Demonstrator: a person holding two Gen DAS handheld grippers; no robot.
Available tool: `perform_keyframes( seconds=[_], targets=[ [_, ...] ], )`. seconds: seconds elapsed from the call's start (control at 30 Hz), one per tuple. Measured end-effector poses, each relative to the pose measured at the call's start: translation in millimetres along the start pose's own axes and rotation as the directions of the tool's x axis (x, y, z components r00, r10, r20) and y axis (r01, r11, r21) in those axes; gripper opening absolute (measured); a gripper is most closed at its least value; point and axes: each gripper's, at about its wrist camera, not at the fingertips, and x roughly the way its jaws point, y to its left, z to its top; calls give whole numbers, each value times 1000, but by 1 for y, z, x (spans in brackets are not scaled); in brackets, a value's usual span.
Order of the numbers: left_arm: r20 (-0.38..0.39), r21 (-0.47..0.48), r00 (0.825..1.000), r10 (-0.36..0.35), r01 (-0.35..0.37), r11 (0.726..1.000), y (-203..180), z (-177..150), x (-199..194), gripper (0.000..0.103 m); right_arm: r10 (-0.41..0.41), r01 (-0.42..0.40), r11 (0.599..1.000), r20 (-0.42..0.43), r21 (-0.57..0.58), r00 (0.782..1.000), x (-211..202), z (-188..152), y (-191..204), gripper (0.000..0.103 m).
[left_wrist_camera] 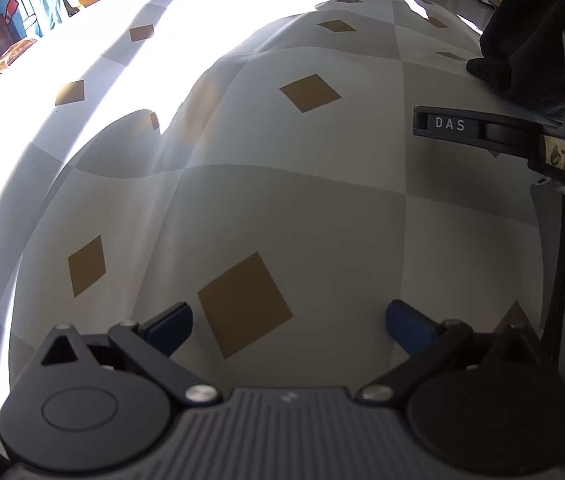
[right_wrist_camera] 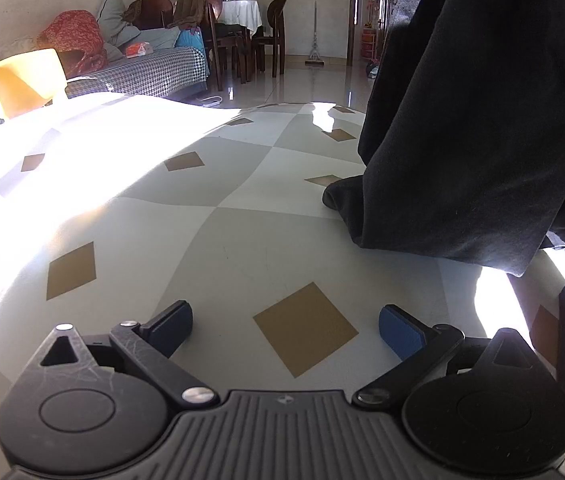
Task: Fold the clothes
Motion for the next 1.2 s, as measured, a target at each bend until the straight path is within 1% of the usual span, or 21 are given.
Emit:
perform_keyframes(
  seconds=[0.23,0.47,0.8,1.2],
  targets=[
    [6,15,1000,15,-15,1000,-3,-1,-1,103,0,0,1000,0,0,1000,0,0,0,100],
    [0,-1,1000,8,-8,1000,-2,-1,-1,103,0,0,1000,0,0,1000,0,0,0,100],
    [11,22,1000,26,-26,999,-7,-2,-2,103,0,0,1000,0,0,1000,0,1,0,101],
    [3,28,1000,13,-13,1000,-6,-1,-1,103,-1,1,1000,0,0,1000,0,1,0,101]
  ],
)
